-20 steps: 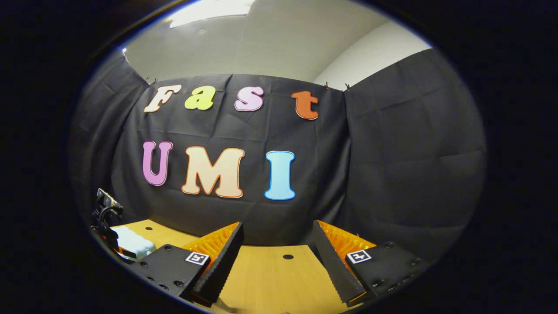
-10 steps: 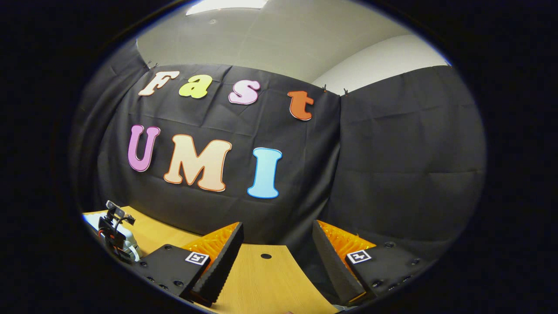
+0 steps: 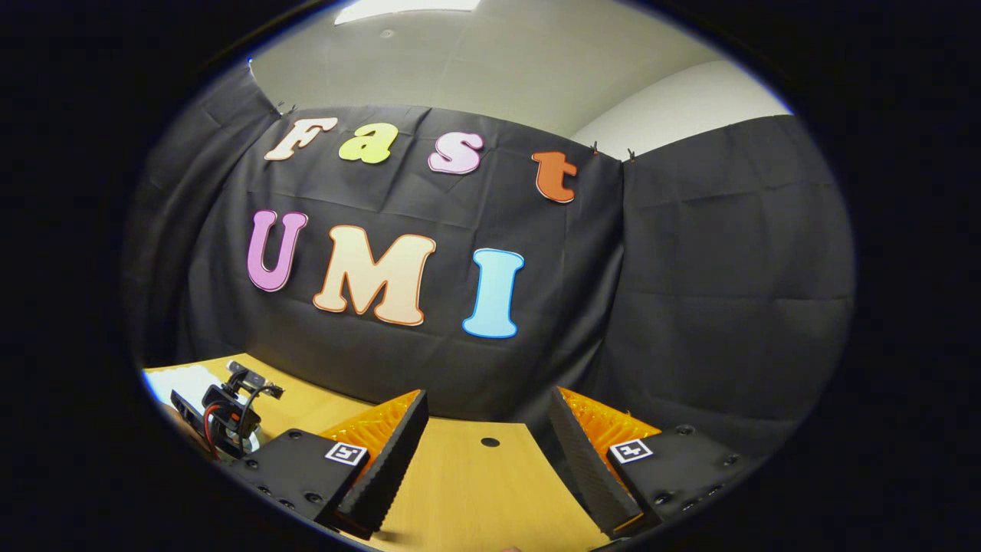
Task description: First open the suitcase, pack the skin care products into it, and then close the suitcase.
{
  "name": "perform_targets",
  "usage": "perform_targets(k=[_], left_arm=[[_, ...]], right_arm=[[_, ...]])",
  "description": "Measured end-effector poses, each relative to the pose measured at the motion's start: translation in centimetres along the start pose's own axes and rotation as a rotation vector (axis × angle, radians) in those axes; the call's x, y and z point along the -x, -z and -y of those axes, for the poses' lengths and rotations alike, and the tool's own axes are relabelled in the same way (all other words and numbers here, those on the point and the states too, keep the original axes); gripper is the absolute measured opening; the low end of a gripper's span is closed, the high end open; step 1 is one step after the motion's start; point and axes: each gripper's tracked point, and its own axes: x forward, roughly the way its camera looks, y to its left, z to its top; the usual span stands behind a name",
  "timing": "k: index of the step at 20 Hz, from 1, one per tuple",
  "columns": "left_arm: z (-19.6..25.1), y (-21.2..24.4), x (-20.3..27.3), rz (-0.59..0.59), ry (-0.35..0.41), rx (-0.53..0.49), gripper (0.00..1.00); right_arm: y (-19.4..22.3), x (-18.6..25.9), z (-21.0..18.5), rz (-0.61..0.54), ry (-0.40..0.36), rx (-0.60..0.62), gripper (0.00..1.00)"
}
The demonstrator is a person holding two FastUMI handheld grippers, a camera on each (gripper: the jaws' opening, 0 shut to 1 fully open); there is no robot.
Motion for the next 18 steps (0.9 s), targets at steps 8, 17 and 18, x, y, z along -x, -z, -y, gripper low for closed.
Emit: perform_targets(k=[8,17,18], left_arm=[[0.9,-3.0,3.6,0.047,0.049,0.071,0.06],[-0.7,-7.0,9.1,0.163,0.036,0.063,0.02],[-1.2,-7.9,10.2,0.203,0.026,0.069,0.02]], right_arm=[[0.5,-0.9,-1.3,0.005,-0.058,-0.050,0.98],[-0.3,-0.5,-4.9,0.038,-0.144,-0.145,0.99],[-0.3,-0.4,-5.5,0.037,-0.158,-0.160,0.99]])
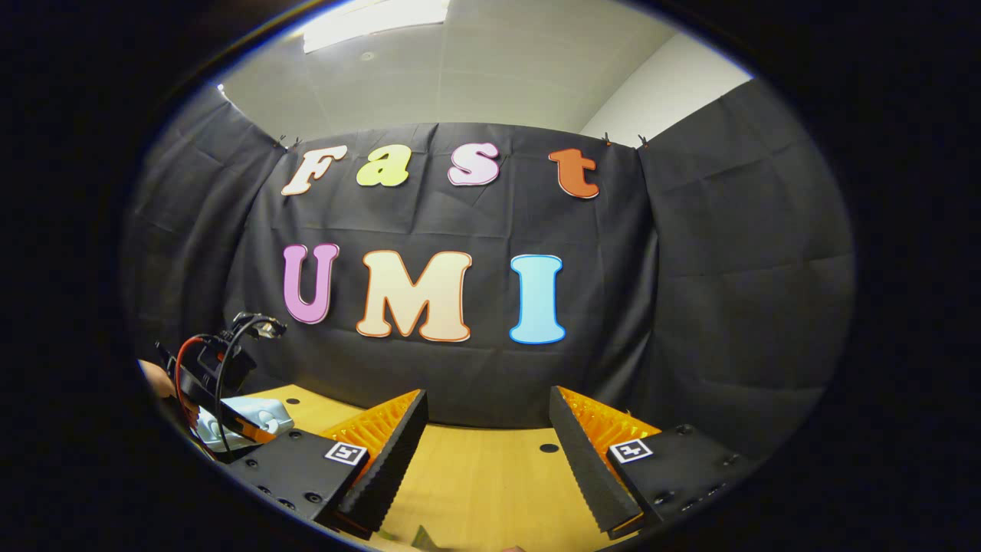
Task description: First open the suitcase, pack the skin care products into it, and then close the suitcase.
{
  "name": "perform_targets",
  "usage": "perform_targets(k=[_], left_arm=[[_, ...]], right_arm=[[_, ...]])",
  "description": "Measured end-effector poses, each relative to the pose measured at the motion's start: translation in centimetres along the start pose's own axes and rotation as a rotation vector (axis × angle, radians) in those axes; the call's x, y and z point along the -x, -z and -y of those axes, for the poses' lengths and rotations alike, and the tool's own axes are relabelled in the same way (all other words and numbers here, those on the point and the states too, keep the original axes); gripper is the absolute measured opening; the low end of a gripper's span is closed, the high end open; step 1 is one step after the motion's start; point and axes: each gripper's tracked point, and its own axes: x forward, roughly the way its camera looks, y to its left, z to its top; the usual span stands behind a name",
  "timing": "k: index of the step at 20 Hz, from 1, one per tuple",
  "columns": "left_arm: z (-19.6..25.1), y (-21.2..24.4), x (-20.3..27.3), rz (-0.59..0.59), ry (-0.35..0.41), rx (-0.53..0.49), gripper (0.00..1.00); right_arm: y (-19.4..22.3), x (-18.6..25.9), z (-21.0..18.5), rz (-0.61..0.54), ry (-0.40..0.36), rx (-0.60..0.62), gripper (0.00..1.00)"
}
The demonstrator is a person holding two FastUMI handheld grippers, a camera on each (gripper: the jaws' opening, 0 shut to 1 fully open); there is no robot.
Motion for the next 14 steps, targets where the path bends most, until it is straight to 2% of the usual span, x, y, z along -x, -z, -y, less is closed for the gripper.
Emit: perform_targets(k=[8,14], left_arm=[[-5.9,-5.1,5.3,0.145,-0.043,0.034,0.00],[-10.8,-6.9,7.2,0.189,-0.059,0.038,0.00]], right_arm=[[1.2,-0.6,-4.2,-0.020,-0.062,-0.041,0.99],[1.5,-1.4,-7.8,-0.014,-0.086,-0.062,0.99]])
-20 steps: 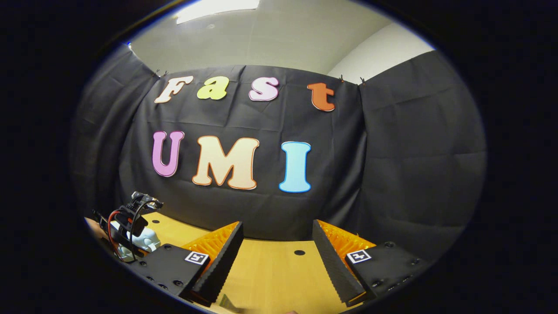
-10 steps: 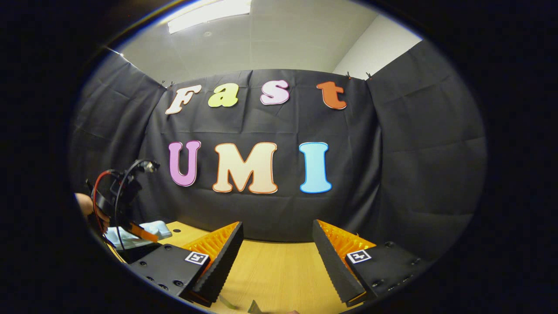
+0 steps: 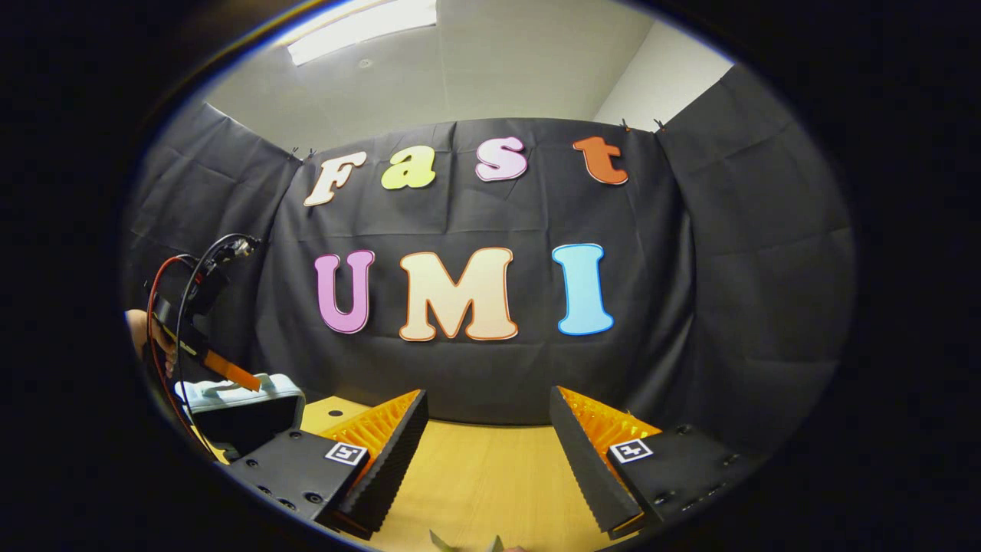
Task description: First open the suitcase, pack the skin care products into it, and then close the suitcase.
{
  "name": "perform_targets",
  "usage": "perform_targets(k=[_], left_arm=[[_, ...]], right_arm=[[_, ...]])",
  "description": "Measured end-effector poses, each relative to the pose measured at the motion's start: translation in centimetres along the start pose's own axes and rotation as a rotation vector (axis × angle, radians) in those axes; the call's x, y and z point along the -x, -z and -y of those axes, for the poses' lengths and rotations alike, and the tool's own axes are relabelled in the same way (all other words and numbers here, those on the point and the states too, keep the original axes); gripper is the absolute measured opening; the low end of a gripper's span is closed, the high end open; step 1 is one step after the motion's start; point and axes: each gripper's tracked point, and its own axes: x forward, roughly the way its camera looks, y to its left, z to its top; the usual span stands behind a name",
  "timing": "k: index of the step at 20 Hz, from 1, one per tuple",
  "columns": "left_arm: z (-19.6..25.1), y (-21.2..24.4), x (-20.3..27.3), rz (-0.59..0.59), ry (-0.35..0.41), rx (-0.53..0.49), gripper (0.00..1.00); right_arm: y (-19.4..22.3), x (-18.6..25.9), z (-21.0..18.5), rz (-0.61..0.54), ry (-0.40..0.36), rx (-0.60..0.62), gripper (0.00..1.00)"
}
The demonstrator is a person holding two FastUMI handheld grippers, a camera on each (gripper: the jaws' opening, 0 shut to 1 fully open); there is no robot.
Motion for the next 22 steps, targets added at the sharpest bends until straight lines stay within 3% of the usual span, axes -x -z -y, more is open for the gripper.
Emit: perform_targets(k=[9,18,21,22], left_arm=[[-9.7,-2.4,0.2,0.083,-0.028,-0.014,0.00],[-19.9,-2.5,-0.9,0.138,-0.155,-0.017,0.00],[-24.5,-3.0,-1.4,0.187,-0.255,-0.058,0.00],[-25.3,-2.6,-1.5,0.178,-0.255,-0.046,0.00]], right_arm=[[1.2,-2.1,-6.1,0.020,0.020,-0.004,0.98],[-0.8,-4.1,-9.5,0.090,0.021,0.019,0.98],[-1.1,-4.7,-9.6,0.099,0.032,0.027,0.98],[-1.2,-4.9,-9.6,0.097,0.036,0.033,0.98]])
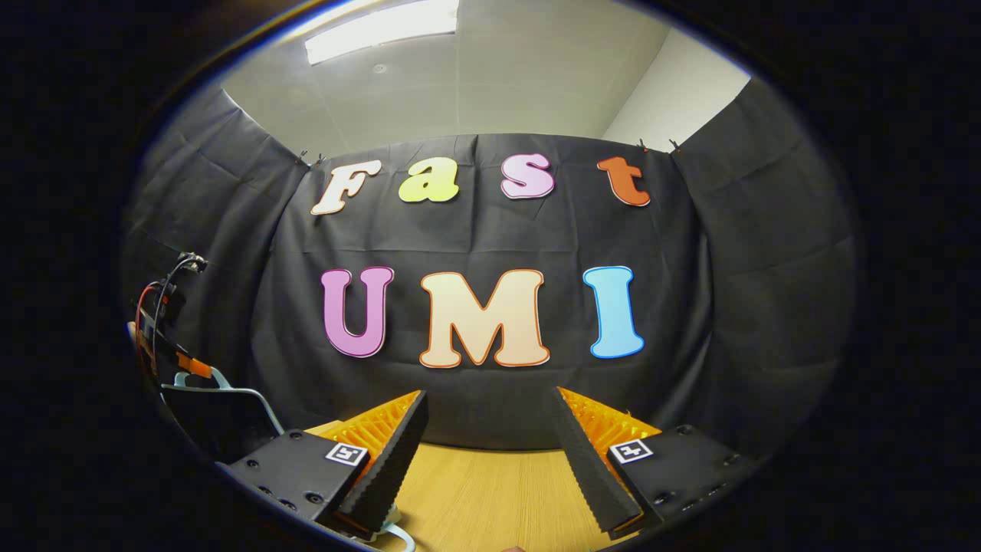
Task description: First open the suitcase, pack the skin care products into it, and then close the suitcase.
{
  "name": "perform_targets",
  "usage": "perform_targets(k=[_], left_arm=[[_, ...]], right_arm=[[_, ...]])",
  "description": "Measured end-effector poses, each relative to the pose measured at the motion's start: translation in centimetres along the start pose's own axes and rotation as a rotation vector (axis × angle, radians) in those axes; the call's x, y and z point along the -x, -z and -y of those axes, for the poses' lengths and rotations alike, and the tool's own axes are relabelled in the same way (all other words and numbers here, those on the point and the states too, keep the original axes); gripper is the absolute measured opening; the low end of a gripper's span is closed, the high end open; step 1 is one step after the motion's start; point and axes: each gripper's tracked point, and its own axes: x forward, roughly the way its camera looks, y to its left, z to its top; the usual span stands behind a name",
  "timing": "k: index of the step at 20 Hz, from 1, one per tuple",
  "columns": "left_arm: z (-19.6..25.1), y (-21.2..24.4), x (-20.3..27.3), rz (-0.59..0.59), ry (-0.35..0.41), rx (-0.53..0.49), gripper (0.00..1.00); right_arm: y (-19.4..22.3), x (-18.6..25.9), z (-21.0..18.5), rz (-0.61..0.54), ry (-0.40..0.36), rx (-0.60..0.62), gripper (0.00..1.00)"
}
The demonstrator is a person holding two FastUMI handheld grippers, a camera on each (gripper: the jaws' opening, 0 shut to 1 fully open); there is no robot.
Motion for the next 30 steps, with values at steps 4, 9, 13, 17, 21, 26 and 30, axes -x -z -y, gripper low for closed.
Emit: perform_targets(k=[4,9,13,17,21,26,30], left_arm=[[-3.1,2.0,-1.8,-0.039,-0.044,0.035,0.00],[-6.6,5.3,-4.1,-0.082,-0.119,0.068,0.00],[-8.4,7.1,-4.6,-0.079,-0.188,0.073,0.03],[-9.9,6.2,-3.6,-0.013,-0.281,0.119,0.21],[-7.1,1.3,0.3,0.182,-0.276,0.135,0.66],[0.3,-4.3,6.6,0.382,-0.207,0.139,0.84],[7.5,-6.9,9.8,0.446,-0.137,0.138,0.92]], right_arm=[[0.0,-0.1,-0.8,-0.002,0.003,0.023,1.00],[0.2,-0.5,-2.1,-0.010,-0.027,0.053,0.98],[0.0,-0.8,-1.9,-0.013,-0.026,0.072,1.00],[-0.4,-0.4,-1.4,-0.019,-0.032,0.062,0.98],[-0.9,0.5,0.0,-0.014,-0.042,0.053,0.98],[-2.9,1.9,3.8,0.024,-0.039,0.046,0.98],[-3.3,2.8,6.3,0.024,-0.041,0.037,0.98]])
